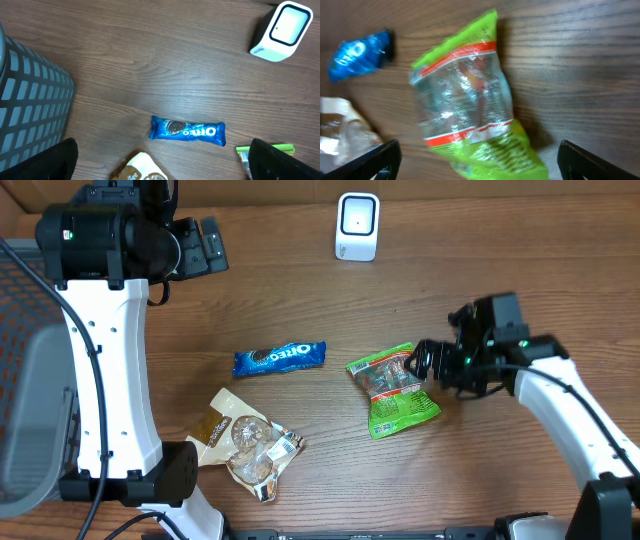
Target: Scan the item barcode
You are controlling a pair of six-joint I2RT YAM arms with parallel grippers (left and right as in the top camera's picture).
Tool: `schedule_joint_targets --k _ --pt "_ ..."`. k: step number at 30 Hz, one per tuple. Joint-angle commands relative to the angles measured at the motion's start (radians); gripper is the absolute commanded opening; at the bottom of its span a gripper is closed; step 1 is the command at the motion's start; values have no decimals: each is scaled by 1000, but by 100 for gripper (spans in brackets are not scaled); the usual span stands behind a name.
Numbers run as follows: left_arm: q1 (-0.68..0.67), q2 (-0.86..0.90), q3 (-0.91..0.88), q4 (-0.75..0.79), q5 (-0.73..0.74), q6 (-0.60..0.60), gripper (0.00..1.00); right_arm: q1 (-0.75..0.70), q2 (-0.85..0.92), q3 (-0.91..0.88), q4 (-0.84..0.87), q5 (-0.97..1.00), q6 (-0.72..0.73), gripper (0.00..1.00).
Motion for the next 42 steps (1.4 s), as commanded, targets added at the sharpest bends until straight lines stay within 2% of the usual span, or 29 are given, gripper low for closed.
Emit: schedule_joint_targets --k 1,11,19,23,26,29,32,36,42 --pt "-7 4 7 2 -9 -13 100 5 10 -79 96 -22 -83 100" --pt "-7 4 7 2 -9 -13 100 37 156 -135 307 -99 -108 100" --pt "-7 4 7 2 -9 -13 100 130 186 -135 257 -89 -126 100" --pt "-7 4 7 2 -9 -13 100 140 201 -136 233 -67 -130 95" --pt "-7 4 7 2 -9 -13 100 139 230 -136 240 -68 -126 82" --pt "-7 4 7 2 -9 -13 100 138 251 -136 254 -75 -119 62" --pt "-7 4 7 2 -9 -13 99 138 263 -136 270 -80 -119 36" --pt "-7 4 7 2 -9 -13 100 138 263 -132 278 -81 -119 15" --pt "-7 4 7 2 -9 -13 100 114 247 -50 203 -212 -247 8"
